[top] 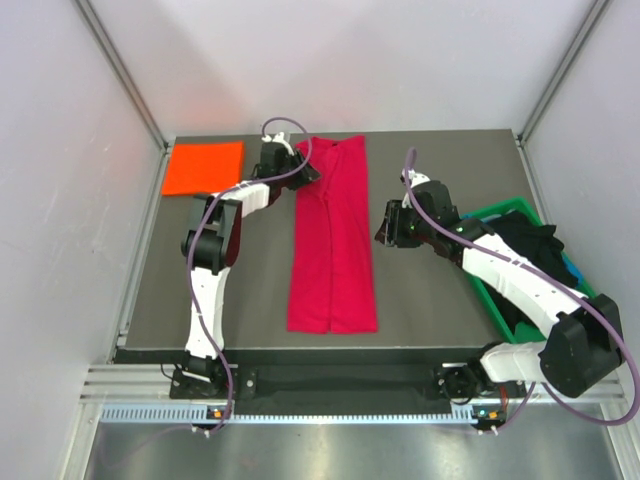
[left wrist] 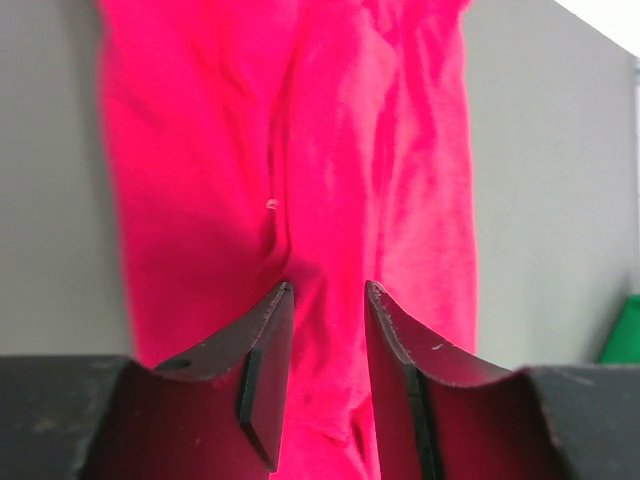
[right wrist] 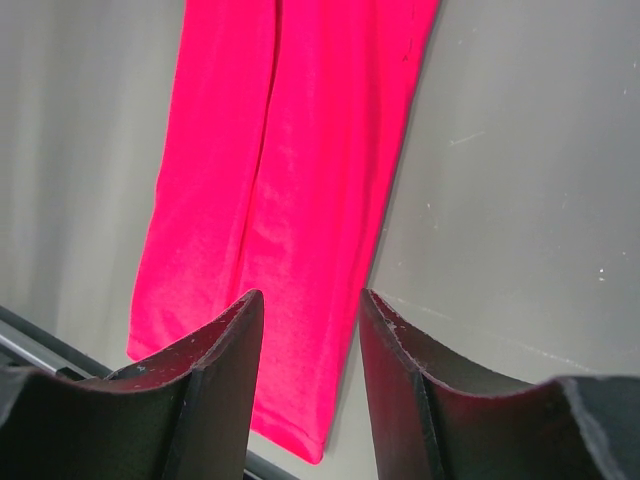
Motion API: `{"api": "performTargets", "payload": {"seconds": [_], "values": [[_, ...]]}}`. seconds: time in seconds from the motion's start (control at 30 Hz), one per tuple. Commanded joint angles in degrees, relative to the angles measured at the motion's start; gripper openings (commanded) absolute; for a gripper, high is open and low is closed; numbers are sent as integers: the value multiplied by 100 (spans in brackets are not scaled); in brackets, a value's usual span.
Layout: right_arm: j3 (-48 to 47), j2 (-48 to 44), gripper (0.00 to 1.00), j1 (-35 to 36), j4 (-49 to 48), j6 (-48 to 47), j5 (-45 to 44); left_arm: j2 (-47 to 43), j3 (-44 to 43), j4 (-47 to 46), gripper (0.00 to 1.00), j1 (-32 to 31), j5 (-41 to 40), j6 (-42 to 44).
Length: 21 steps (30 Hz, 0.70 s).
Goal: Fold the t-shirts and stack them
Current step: Fold the tshirt
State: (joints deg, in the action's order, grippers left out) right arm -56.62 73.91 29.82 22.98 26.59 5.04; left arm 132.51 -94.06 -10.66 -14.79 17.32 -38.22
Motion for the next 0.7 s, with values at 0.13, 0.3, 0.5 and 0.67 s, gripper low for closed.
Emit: {"api": "performTargets", "payload": {"seconds": [0.13,0.3,0.5,0.67], "values": [[55,-105,44,-64,-330,-13,67,-260,46,-753,38,-235,483,-353],[99,-87,44,-73,-374,-13,67,-269,-200,-711,38,-499,570,-397],[160,-210,44,-91,-330,-31,41,-919,142,230,40,-297,-508,-107],[160,-175,44,-91,-400,-5,129,-1236,861,301,40,125,-880,-537]]}}
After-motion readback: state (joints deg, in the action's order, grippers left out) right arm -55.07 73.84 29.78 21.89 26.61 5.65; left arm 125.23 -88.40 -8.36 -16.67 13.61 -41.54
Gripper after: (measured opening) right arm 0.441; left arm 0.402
